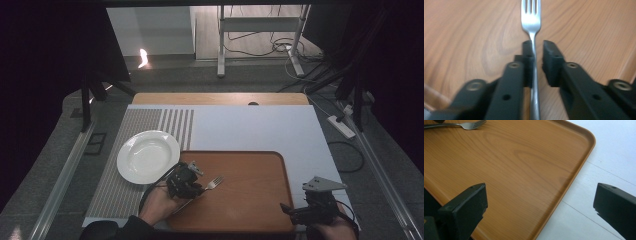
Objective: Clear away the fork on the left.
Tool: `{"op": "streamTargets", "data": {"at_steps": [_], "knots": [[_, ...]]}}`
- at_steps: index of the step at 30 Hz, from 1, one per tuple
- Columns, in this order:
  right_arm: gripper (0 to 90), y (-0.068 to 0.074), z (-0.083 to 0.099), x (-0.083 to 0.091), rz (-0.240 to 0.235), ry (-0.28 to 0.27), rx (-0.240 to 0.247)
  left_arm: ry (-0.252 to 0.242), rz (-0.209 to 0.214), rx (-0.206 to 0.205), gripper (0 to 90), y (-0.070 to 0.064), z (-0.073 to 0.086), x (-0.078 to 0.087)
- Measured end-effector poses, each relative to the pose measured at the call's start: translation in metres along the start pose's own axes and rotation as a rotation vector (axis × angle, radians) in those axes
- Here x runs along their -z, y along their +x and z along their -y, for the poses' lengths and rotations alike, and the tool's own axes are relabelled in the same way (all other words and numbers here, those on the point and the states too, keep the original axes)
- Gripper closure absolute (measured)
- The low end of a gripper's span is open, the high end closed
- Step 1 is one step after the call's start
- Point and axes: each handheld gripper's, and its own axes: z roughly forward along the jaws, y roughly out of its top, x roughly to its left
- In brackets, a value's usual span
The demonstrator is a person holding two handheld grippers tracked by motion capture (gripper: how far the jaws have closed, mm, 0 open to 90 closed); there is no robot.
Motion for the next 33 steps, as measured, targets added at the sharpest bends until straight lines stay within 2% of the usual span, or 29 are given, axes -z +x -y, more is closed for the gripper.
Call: {"op": "streamTargets", "data": {"at_steps": [2, 3, 6, 11, 15, 21, 33], "knots": [[0.0, -0.001, 0.0, 0.0, 0.001, 0.0, -0.005, -0.007, -0.001, -0.037, 86.7, -0.004, -0.003, 0.0], [0.0, -0.001, 0.0, 0.0, 0.001, 0.002, -0.004, 0.004, 0.003, -0.048, 89.1, -0.005, -0.004, -0.002], [0.0, 0.0, 0.0, 0.0, 0.002, -0.001, -0.001, 0.028, 0.017, -0.069, 89.2, -0.008, -0.007, -0.01], [0.0, 0.0, 0.0, 0.0, 0.0, -0.001, 0.0, 0.053, 0.014, -0.086, 89.3, -0.004, -0.005, -0.017], [0.0, 0.0, 0.0, 0.0, 0.0, 0.0, 0.0, 0.061, 0.011, -0.072, 89.3, 0.0, -0.004, -0.018], [0.0, 0.0, 0.0, 0.0, 0.001, -0.002, -0.002, 0.057, 0.013, -0.028, 89.3, 0.01, 0.0, -0.015], [0.0, 0.0, 0.0, 0.0, -0.001, 0.0, 0.002, 0.05, -0.016, 0.04, 89.3, 0.031, 0.009, -0.008]]}}
